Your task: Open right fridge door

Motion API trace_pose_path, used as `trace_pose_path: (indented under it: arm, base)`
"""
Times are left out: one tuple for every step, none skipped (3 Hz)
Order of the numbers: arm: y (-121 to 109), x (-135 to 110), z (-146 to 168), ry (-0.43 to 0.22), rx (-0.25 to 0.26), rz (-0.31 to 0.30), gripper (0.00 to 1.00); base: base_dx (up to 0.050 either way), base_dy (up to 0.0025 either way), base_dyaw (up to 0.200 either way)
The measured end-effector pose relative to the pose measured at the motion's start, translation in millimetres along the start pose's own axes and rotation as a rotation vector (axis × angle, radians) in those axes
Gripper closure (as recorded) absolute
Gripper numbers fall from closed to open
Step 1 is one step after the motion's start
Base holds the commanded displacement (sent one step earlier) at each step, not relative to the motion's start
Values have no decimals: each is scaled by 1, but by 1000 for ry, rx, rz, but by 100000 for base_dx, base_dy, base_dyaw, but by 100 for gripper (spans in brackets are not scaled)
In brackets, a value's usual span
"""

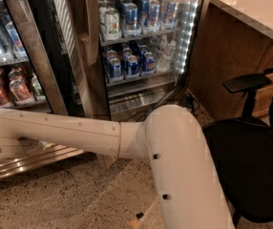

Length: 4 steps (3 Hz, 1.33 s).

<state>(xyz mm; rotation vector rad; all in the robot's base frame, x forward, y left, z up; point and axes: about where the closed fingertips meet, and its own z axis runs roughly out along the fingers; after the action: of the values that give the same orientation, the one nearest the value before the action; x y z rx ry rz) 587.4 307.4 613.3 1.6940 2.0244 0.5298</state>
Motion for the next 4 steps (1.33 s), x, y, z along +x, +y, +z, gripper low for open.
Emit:
trace_pose_path:
  arm:
    - [-1,4,9,-4,6,11,100]
    - [-11,1,44,-101,7,70,100]
    - [-17,-2,77,-193,-30,181,100]
    - [-24,3,84,-229,-56,300,100]
  base:
    - [0,0,0]
    - [0,0,0]
    - [0,0,0]
    - [0,0,0]
